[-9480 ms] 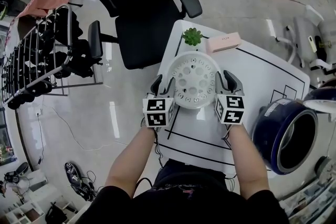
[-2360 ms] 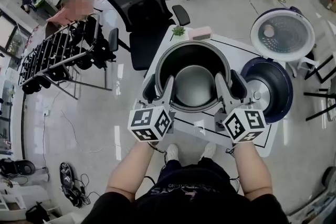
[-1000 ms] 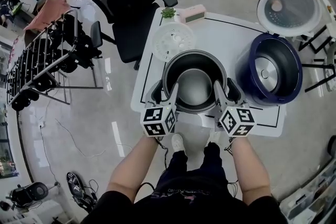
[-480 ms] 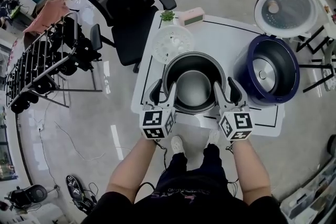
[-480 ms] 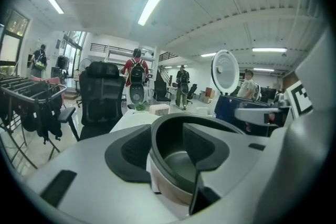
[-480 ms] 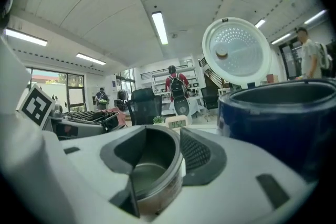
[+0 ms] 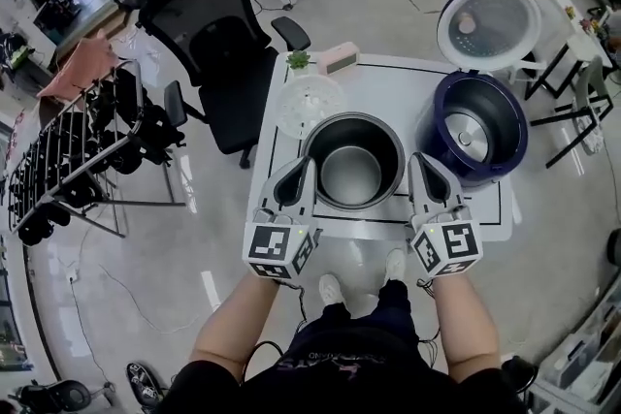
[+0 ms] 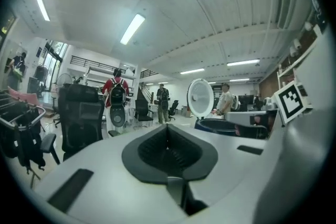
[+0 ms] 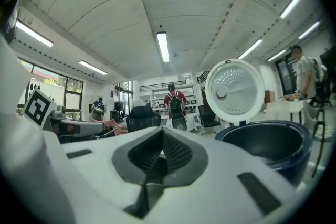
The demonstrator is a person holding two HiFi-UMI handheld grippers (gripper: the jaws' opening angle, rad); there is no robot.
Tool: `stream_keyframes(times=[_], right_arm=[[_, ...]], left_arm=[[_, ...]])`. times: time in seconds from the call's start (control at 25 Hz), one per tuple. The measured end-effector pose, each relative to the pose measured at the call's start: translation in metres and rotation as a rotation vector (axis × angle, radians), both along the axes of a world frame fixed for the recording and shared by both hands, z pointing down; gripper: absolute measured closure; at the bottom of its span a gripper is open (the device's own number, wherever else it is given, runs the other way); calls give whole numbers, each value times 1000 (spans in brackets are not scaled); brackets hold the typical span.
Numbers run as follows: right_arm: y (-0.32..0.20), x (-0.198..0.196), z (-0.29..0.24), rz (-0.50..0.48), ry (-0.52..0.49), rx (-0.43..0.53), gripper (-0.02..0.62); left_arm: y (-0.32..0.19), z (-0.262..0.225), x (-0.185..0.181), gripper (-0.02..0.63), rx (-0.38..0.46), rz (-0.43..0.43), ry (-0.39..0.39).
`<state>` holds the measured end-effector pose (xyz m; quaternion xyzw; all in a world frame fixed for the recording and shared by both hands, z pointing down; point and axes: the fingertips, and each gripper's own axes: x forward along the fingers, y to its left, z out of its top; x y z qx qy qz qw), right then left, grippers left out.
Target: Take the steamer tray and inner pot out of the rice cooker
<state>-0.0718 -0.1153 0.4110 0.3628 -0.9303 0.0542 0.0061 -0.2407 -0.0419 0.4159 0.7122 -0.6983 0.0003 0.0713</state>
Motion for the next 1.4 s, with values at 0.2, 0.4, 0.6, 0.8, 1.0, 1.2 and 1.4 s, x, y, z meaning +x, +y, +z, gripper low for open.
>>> stream_keyframes(times=[0.2,0.4,0.6,0.8,1.0,1.2,1.4], right_arm=[[29,28,-34,87,16,69,594],[51,72,-67,144,15,115,594],[69,115,-84,145,12,107,594],[88,146,-82,91,75,129,594],[108,179,-76,42,65,91,594],[125,205,-66,-1,36,43,594],[139,219,-58,-50,33,28,594]], left_arm=[[13,-28,28,604,27,140,-44],[18,-55,66,604,49,225,-47],[35,-69,106,604,57,257,-25],[55,-65,147,604,51,236,-14],[83,-58,192,604,20,191,14],[113,-52,223,604,-7,140,30],[137,-47,240,604,-16,87,34]])
